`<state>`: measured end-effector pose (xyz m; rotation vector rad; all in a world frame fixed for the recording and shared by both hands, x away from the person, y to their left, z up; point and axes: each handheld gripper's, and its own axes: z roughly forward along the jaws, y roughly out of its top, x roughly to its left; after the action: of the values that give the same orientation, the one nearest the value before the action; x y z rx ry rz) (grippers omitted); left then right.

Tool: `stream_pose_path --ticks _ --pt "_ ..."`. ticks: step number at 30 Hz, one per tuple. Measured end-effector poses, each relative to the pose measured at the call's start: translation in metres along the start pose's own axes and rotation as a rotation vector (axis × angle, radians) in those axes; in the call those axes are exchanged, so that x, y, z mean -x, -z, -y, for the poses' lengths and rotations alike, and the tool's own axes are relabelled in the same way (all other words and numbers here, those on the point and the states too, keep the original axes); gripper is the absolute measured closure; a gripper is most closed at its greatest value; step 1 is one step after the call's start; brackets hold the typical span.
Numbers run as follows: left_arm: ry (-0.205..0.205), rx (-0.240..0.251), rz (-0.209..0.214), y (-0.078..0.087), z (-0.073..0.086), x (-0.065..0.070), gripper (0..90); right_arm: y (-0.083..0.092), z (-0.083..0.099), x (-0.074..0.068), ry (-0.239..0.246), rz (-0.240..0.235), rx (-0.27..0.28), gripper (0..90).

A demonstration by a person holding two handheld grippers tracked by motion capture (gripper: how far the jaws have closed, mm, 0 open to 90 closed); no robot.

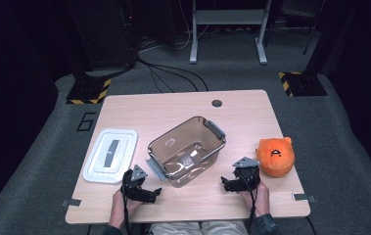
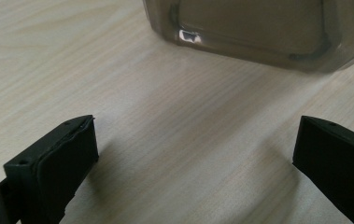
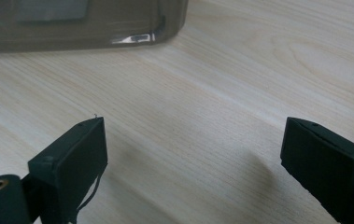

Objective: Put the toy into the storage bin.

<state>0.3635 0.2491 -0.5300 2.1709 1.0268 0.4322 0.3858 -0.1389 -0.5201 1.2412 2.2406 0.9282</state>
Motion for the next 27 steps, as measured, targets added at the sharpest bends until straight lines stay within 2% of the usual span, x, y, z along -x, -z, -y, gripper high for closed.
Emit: stream_pose_path --ticks 1,2,4,6,7,10,12,15,19,20,22,27 --pt "0.003 0.014 0.000 -0.001 0.000 0.001 0.0 0.001 -0.001 0.000 0.002 -0.009 0.002 6.6" --pt "0.004 0.014 0.001 -0.001 0.000 0.001 0.0 0.003 -0.003 -0.001 -0.009 -0.013 0.002 6.5" --pt "0.011 0.016 0.000 -0.002 0.000 0.001 0.0 0.005 -0.006 0.001 -0.001 -0.018 0.001 6.2" --pt "0.007 0.014 -0.004 -0.002 0.000 0.001 0.0 0.008 -0.009 0.000 -0.013 -0.008 0.009 6.1" --pt "0.011 0.010 -0.005 -0.002 0.000 0.001 0.0 0.009 -0.011 0.002 0.000 -0.004 0.009 5.9" --pt "0.012 0.004 0.002 -0.001 0.000 0.001 0.0 0.013 -0.016 0.006 -0.035 -0.006 0.023 6.0" --pt "0.008 0.000 0.002 -0.001 0.000 0.001 0.0 0.015 -0.018 0.009 -0.034 -0.010 0.024 6.2" --pt "0.002 0.002 -0.001 -0.001 0.000 0.000 0.0 0.020 -0.027 0.015 -0.061 -0.006 0.044 6.7" --pt "0.002 0.001 -0.002 -0.001 0.000 0.000 0.0 0.025 -0.035 0.018 -0.060 0.011 0.040 6.2" --pt "0.003 0.001 -0.002 -0.001 0.000 0.000 0.0 0.026 -0.037 0.020 -0.048 0.013 0.038 6.2" --pt "0.003 0.001 -0.003 -0.001 -0.001 0.000 0.0 0.028 -0.041 0.022 -0.061 0.014 0.039 6.5" --pt "0.003 0.002 -0.003 -0.001 0.000 0.000 0.0 0.033 -0.052 0.028 -0.055 0.030 0.042 6.6"
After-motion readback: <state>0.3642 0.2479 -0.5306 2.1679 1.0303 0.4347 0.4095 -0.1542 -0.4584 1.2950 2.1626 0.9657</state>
